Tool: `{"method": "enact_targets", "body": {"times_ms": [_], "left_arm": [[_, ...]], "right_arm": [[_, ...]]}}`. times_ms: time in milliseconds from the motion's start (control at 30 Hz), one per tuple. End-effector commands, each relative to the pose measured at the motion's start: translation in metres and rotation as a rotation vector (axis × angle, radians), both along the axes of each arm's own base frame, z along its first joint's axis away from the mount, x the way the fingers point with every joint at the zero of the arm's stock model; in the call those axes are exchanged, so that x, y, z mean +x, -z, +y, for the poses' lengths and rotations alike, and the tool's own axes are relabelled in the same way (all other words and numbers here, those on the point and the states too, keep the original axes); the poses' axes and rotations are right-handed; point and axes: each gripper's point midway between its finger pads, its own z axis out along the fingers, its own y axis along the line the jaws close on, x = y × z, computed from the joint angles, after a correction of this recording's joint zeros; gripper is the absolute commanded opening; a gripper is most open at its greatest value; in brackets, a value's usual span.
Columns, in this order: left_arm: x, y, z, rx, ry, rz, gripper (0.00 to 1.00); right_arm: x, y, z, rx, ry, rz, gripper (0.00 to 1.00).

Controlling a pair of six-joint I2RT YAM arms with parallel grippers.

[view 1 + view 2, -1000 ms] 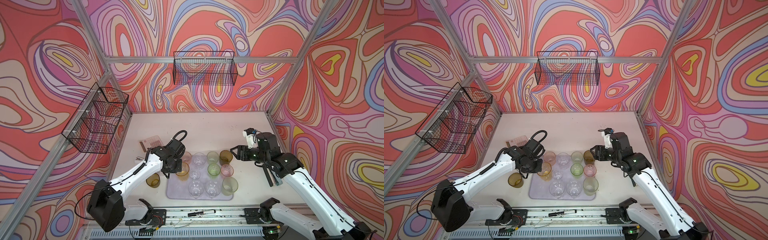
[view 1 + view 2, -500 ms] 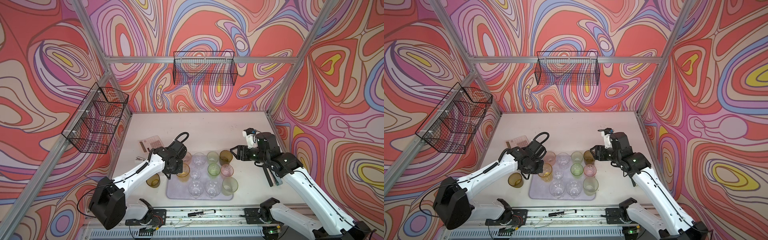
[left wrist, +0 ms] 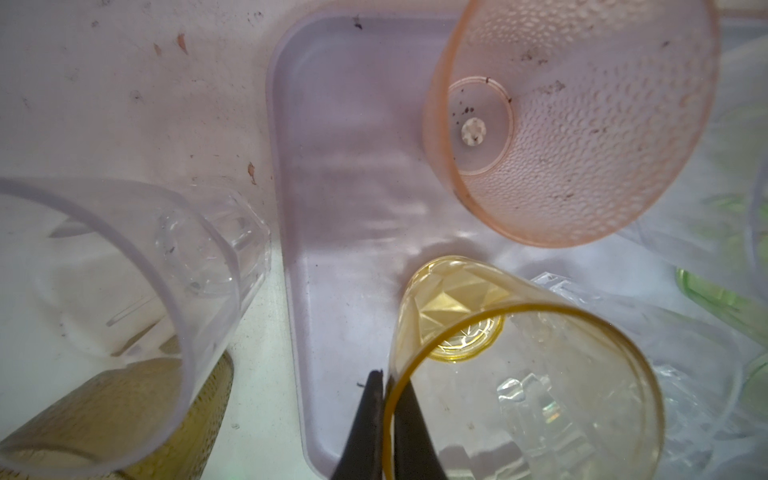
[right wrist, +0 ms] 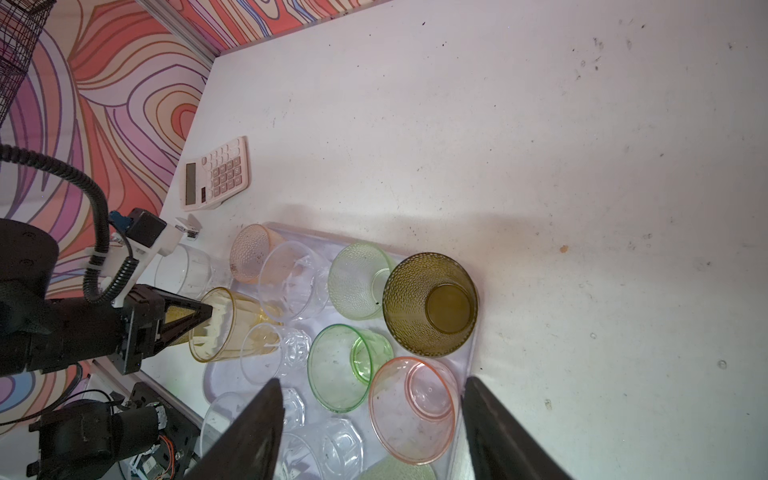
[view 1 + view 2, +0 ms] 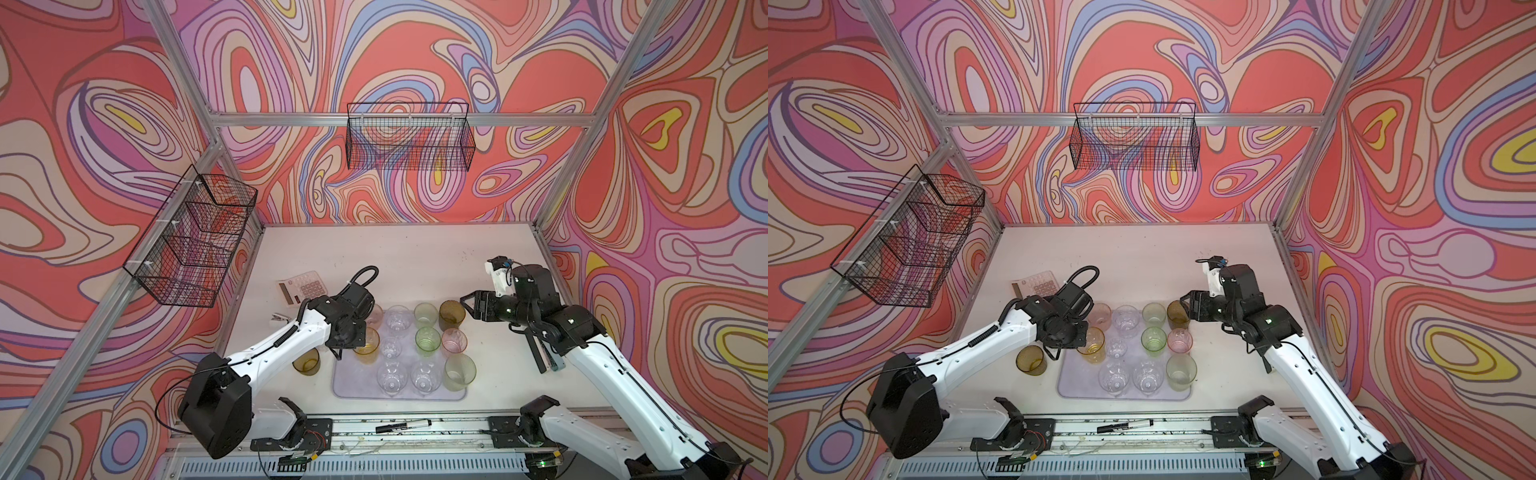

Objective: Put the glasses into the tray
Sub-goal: 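Lower the yellow glass onto the tray beside the pink cup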

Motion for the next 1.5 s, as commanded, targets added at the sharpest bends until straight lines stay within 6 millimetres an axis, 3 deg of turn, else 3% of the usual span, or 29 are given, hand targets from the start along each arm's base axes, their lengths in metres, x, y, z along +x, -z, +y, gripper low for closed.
{"method": "enact_targets", "body": {"times_ms": [0, 433, 1167, 1467], "left_arm": [[-0.001, 0.006, 0.0, 0.009, -0.015, 0.005, 0.02], [-0.001, 0.009, -0.004, 0.012, -0.004, 0.016, 0.01], [-0.002, 0.007, 0.009, 0.08, -0.013, 0.009, 0.05], [-0.001, 0.003, 0.007, 0.07, -0.009, 0.002, 0.17]], "right_arm": [[0.002, -0.001, 0.0, -0.001, -0.004, -0.008, 0.71], [0.001, 0.0, 0.0, -0.002, -0.004, -0.005, 0.71], [0.003, -0.002, 0.001, 0.001, -0.005, -0.008, 0.71], [0.003, -0.002, 0.002, 0.004, -0.009, -0.009, 0.7]]}}
